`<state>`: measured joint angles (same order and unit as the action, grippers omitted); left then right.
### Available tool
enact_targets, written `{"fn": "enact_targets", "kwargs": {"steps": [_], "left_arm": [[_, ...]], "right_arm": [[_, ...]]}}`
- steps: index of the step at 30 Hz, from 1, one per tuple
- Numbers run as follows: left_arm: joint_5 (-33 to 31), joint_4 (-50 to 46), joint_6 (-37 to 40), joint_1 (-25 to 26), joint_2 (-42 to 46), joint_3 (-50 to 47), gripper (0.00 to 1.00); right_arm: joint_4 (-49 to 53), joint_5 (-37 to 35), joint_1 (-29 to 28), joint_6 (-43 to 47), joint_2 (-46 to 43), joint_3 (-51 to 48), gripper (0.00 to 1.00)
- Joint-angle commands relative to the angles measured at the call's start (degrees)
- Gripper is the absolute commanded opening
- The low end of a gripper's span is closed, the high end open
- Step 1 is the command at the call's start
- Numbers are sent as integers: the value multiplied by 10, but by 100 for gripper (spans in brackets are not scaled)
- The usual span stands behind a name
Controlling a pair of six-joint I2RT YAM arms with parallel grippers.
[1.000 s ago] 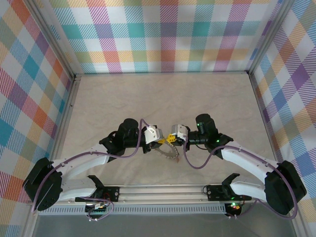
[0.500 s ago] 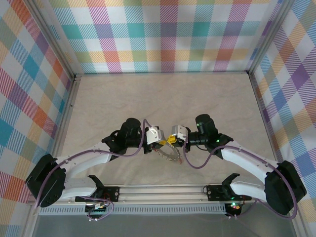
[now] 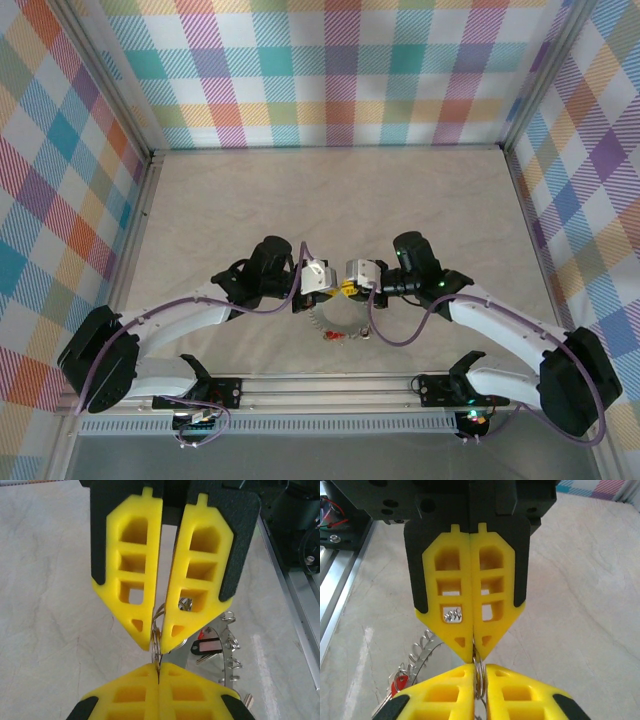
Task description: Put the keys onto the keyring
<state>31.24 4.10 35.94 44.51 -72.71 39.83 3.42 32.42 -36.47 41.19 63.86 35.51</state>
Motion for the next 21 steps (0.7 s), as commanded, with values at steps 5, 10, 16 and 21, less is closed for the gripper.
{"fn": "enact_targets", "kwargs": {"steps": [5,10,16,21], "left_arm": [[28,-41,47,1,-2,43,0],[38,-63,63,-1,-3,61,0],[46,-64,65,-3,-8,69,0],[47,-63,66,-4,-11,72,0]], "right_arm": [[96,-7,8,64,-18,40,20],[158,2,21,90,-2,71,19],[168,26,21,116,20,81,18],[158,37,21,124,31,87,21]]}}
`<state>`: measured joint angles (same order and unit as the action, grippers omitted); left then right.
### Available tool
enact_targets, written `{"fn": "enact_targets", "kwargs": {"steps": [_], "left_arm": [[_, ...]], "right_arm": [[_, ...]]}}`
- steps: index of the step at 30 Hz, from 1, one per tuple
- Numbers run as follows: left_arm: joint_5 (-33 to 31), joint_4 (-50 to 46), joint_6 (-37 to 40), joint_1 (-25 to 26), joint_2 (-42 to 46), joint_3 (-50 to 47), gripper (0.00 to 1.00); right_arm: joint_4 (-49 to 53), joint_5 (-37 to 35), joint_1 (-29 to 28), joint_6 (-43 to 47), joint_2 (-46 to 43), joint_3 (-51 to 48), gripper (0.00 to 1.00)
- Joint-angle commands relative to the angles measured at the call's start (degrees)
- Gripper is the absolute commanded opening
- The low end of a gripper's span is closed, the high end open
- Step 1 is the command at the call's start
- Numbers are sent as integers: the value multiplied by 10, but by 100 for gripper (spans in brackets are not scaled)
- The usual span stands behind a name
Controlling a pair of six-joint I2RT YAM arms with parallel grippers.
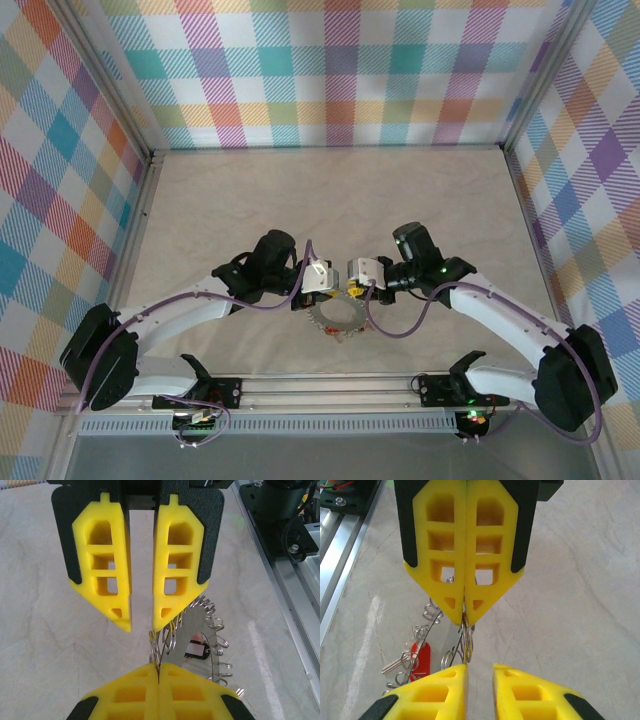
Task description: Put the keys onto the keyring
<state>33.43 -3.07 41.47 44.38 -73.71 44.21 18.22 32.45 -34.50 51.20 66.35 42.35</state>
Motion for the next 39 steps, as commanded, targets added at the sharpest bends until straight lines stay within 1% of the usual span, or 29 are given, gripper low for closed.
{"fn": "enact_targets", "kwargs": {"steps": [1,5,11,17,19,22,23,25,26,27,28,29,30,32,34,36,39], "left_arm": [[25,8,11,-2,-2,29,0],[25,8,12,-3,-7,32,0],[27,8,13,-2,-12,36,0],[29,13,13,-3,-13,37,0],[31,12,14,-3,-13,37,0],[31,12,14,-2,-13,37,0],[29,12,13,-2,-13,37,0],[23,12,10,-3,-13,37,0],[17,9,7,-3,-10,40,2],[16,-2,11,-4,-7,43,7],[17,-24,18,-7,0,52,18],[14,-43,19,-11,8,59,25],[12,-56,18,-16,19,62,28],[9,-67,5,-34,52,56,31],[5,-47,-29,-54,89,37,33],[-4,-12,-72,-68,120,13,36],[-17,25,-124,-72,144,-14,36]], "right_arm": [[12,41,1,26,8,21,22],[18,51,1,33,12,23,24],[17,70,0,39,15,21,24],[17,50,-5,44,28,25,23],[16,43,-6,43,33,28,19],[14,38,-7,43,39,33,7],[14,39,-7,43,39,34,2],[6,38,-7,39,38,33,0],[-3,33,-7,32,36,30,0],[-13,28,-7,22,33,28,0],[-25,17,-7,1,30,27,0],[-40,-11,-6,-36,30,31,0],[-38,-49,-6,-74,33,42,0],[12,-114,-3,-134,45,82,0],[56,-147,-1,-173,53,110,0],[92,-161,1,-206,57,130,0],[119,-175,8,-260,51,144,0]]}}
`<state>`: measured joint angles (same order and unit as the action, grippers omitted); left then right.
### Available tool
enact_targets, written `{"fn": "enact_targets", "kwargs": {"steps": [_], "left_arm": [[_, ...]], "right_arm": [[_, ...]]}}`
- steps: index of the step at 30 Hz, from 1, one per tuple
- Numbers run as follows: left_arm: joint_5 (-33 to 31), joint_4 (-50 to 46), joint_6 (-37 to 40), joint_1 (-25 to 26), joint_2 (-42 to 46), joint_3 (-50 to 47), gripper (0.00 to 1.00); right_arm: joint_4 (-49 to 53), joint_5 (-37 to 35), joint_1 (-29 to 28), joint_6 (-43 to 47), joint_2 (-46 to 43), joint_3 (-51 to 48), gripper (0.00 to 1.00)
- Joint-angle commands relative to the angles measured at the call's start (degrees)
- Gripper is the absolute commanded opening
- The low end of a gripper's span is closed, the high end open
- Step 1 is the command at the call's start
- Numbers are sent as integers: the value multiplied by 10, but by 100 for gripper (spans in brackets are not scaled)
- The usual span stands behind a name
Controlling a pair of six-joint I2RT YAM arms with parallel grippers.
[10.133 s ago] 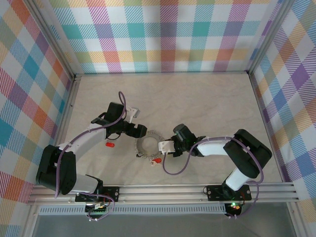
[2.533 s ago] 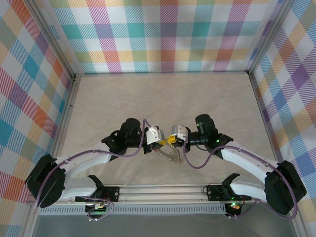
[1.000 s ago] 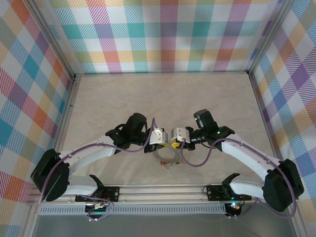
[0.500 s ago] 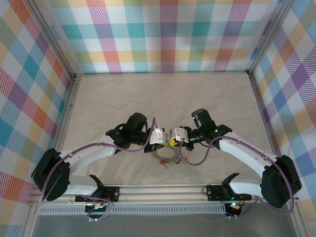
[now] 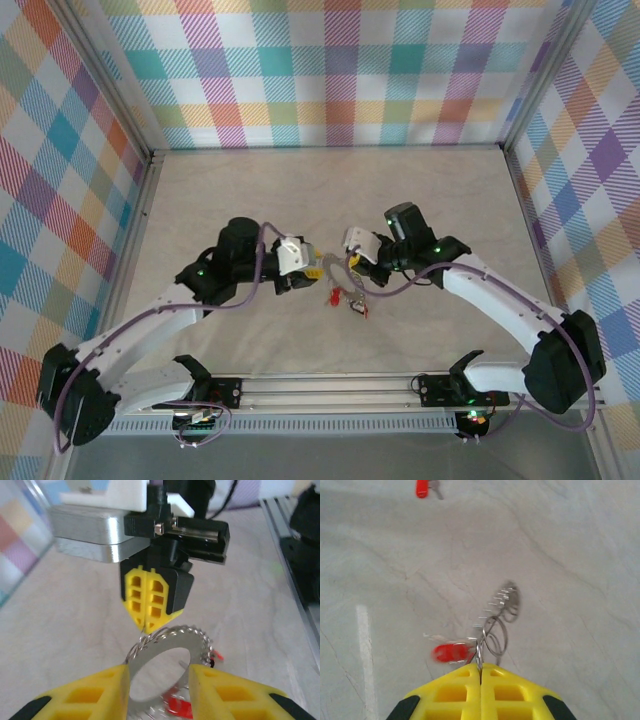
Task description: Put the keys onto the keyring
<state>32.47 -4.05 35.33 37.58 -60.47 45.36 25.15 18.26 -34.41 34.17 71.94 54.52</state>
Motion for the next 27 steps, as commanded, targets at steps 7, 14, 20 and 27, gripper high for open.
{"fn": "enact_targets", "kwargs": {"steps": [7,14,20,27], "left_arm": [[-20,190,-177,-3,8,-101,35],[82,143,-116,-1,-65,-61,31],[118,155,-94,16,-147,-33,21],[129,179,-91,28,-186,-26,19]], "right_arm": [[140,12,29,-150,7,67,0],[87,64,30,-92,-8,15,0],[60,90,30,-78,14,3,0],[49,112,29,-65,20,-1,0]]}}
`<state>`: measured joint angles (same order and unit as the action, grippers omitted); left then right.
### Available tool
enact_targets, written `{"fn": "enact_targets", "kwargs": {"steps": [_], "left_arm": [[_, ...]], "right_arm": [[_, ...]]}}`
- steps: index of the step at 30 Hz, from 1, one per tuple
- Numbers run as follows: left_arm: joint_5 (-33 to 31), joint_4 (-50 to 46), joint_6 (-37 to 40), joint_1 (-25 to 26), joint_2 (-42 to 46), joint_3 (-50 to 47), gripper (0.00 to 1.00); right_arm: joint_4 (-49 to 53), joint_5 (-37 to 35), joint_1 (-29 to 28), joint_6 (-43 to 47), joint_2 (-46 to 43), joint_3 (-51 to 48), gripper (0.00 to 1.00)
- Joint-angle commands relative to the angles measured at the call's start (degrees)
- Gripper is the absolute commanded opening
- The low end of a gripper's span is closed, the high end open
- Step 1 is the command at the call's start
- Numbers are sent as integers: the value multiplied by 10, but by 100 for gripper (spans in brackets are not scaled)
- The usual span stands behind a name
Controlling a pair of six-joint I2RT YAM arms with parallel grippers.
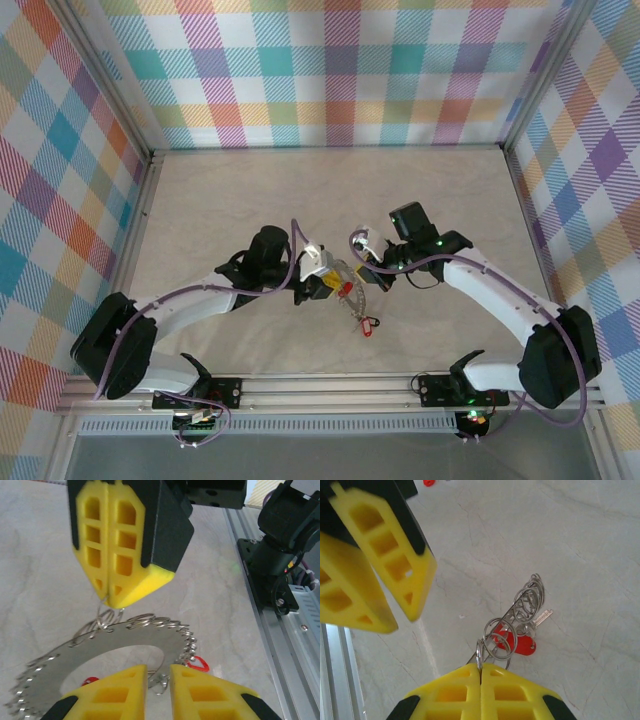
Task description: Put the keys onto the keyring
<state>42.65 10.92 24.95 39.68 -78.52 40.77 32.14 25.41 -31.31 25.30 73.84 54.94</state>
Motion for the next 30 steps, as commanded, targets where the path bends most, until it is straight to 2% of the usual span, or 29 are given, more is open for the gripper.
{"fn": "enact_targets", "kwargs": {"steps": [1,5,11,18,30], "left_arm": [[29,32,12,10,-8,20,20],[24,33,14,12,-15,26,24],[18,31,17,12,-20,30,29],[42,30,14,15,-29,30,22],[11,-18,58,33,-29,40,16]], "right_arm": [[-23,49,-2,34,0,-8,0],[-47,87,-1,80,-17,-32,0],[-118,104,-2,118,-50,-77,0],[-159,116,-2,125,-58,-102,0],[-182,137,-3,123,-60,-120,0]]}}
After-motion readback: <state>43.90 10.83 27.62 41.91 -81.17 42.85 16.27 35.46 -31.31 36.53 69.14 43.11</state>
